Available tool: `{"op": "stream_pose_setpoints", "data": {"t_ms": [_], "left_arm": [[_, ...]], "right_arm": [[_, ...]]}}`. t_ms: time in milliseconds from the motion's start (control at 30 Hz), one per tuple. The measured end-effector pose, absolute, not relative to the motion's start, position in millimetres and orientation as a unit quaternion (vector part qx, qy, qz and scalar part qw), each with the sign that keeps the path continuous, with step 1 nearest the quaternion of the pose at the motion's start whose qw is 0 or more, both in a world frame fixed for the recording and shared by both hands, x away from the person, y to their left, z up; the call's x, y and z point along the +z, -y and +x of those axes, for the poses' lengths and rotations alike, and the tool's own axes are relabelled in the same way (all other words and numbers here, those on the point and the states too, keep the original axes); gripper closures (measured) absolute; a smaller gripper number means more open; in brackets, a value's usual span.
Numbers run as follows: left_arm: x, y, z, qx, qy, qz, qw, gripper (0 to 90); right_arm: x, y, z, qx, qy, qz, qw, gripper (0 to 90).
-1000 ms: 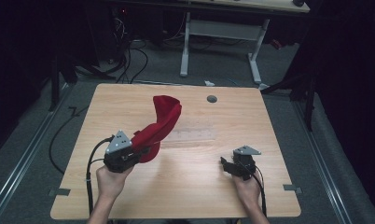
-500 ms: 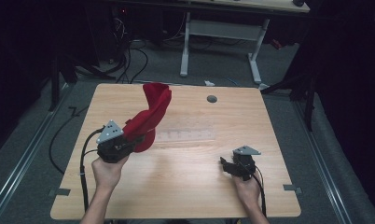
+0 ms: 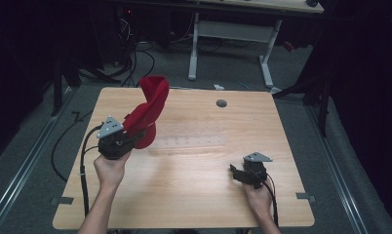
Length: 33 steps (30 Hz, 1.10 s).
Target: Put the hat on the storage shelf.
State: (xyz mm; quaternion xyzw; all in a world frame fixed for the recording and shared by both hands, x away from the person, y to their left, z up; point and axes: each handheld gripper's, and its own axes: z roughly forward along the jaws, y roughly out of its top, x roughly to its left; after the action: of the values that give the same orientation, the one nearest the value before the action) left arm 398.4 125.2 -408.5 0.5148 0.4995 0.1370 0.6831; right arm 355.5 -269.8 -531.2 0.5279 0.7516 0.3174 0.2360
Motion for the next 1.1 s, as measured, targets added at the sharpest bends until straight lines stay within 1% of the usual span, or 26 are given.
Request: {"op": "stream_pose_setpoints", "data": {"t_ms": [167,500,767,1100], "left_arm": [[-414,-122,409,0.139,-0.510,0.505,0.682,85.5],[-427,-112,424,0.155,-0.522,0.507,0.668,85.6],[-431,-108,425,0.178,-0.520,0.511,0.661,85.5],[-445,-104,430,0.171,-0.534,0.503,0.658,85.5]], "right_arm": [[-531,270,356,0.317,-0.752,0.527,0.236,35.7],[-531,269,355,0.318,-0.753,0.526,0.234,34.5],[-531,269,355,0.318,-0.754,0.525,0.235,34.1],[-531,269,355,0.318,-0.755,0.524,0.234,33.8]]}}
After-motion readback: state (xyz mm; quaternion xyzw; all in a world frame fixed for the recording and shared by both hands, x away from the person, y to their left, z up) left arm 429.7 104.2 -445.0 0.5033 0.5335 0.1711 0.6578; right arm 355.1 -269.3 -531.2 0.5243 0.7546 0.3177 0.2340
